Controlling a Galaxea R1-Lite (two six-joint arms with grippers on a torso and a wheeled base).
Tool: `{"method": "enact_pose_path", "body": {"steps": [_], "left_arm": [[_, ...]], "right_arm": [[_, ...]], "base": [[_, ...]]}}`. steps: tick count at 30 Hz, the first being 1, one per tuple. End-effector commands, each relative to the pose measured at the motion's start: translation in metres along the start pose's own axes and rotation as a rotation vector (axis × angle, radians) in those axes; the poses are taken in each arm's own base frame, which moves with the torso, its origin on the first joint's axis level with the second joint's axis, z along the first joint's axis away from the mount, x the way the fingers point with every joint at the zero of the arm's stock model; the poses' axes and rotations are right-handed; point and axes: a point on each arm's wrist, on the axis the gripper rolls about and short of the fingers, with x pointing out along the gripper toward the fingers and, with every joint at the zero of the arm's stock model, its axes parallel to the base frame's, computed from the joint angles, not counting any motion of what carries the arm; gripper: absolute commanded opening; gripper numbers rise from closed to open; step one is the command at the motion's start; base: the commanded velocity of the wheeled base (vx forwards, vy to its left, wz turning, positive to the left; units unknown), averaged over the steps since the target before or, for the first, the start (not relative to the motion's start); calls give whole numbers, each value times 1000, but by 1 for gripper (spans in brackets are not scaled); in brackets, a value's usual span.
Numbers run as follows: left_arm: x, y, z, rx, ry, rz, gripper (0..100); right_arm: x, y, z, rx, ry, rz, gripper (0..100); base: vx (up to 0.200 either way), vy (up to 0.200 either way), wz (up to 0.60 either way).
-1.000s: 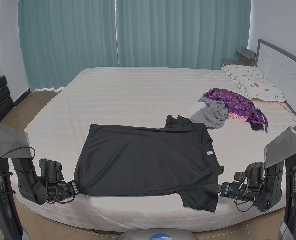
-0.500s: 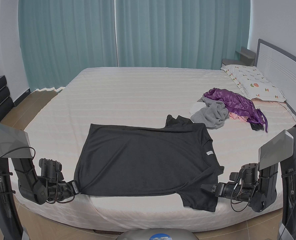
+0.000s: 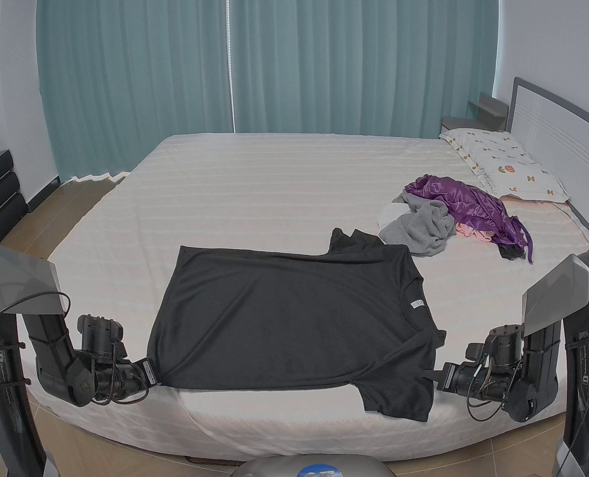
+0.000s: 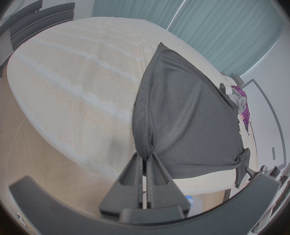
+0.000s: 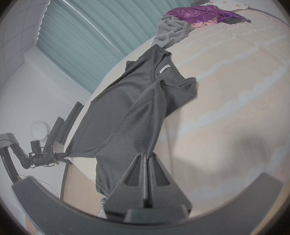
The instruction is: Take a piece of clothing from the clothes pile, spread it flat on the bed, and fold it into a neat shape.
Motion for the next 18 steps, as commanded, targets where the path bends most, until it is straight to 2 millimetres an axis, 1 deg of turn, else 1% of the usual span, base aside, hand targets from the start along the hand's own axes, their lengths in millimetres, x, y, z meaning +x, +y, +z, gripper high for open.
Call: {"method": "enact_pose_path", "body": {"steps": [1,2,3,4,9,15,18], "left_arm": [[-1,0,0,-1,-1,0,0],[-1,0,0,-1,-2,-1,0],[-1,0,0,-1,-2,-1,0],[-3,0,0,-4,-4,-1,0],[-9,1,-4,-4,6,5,0],[-15,3,-6,-9,6,10,0],[-18,3,-10,-3,21,13,0]], "right_arm": [[-12,-1,3,13,-15,-5,0],[-18,-3,4,23,-16,-12,0],[-18,-3,4,23,-16,-12,0],[-24,-3,3,32,-12,-15,0],[-43,2,4,42,4,27,0],[-56,0,-2,50,37,21,0],[-67,2,-3,55,45,35,0]], "base": [[0,0,0],[0,0,0],[0,0,0],[0,0,0],[0,0,0],[0,0,0],[0,0,0]]}}
